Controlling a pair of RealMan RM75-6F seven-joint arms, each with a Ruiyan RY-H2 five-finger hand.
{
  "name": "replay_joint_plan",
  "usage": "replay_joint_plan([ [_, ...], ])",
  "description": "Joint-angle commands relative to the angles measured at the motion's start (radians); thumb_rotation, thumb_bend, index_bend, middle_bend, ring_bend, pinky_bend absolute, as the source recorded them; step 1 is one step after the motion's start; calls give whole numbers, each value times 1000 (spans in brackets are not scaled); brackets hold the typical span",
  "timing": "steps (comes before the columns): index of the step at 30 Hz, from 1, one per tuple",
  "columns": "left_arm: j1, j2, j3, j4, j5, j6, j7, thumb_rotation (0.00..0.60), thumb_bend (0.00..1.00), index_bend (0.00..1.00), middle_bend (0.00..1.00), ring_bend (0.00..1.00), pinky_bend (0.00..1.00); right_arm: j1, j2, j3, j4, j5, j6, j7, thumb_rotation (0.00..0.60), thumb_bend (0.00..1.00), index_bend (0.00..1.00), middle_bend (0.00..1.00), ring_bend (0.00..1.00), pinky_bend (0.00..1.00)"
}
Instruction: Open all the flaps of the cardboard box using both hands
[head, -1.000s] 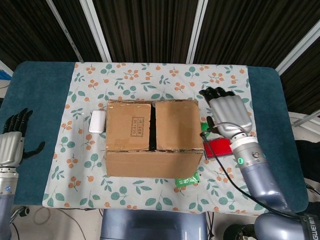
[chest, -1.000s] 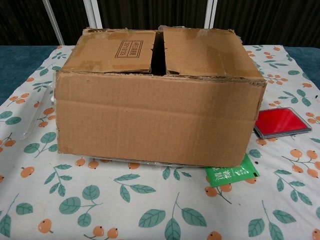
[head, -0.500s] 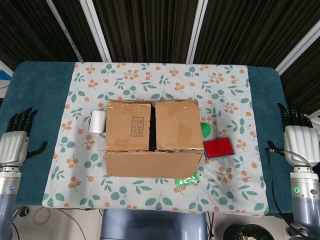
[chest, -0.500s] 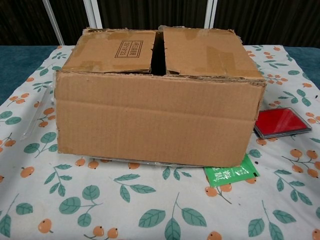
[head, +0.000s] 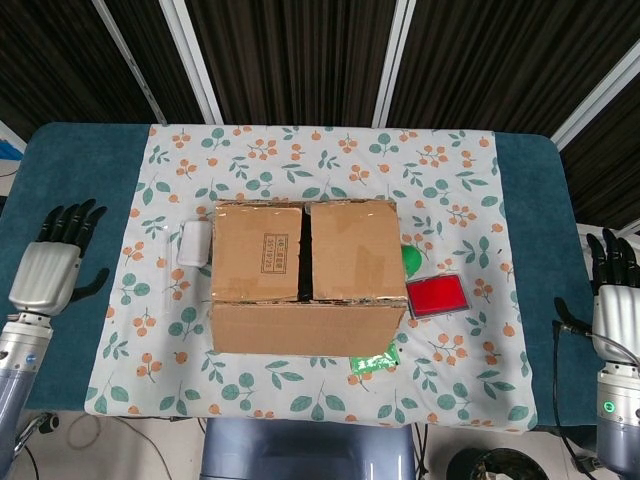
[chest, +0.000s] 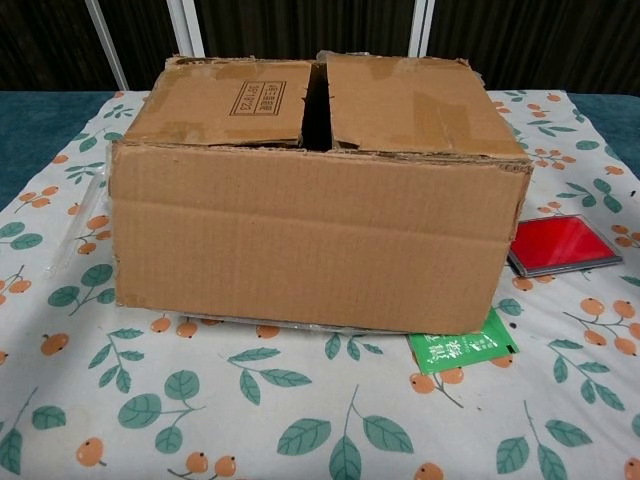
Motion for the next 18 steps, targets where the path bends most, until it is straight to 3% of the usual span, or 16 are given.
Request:
replay_joint_plan([
  [1,-114,112,-46,-87,-16,-155,56,600,415,0,0,0,0,-30,-44,31,73,-41,-4,65,600,295,0,0,0,238],
  [10,-386,180,-139,-122,-99,-469,122,600,572,0,0,0,4,-68,-68,88,122,-56,-45,133,600,305,0,0,0,238],
  [18,-649,158,-149,-15,-198,-787,156,600,717,0,11,0,48,-92,-65,128,127,-58,-77,164,600,307,0,0,0,238],
])
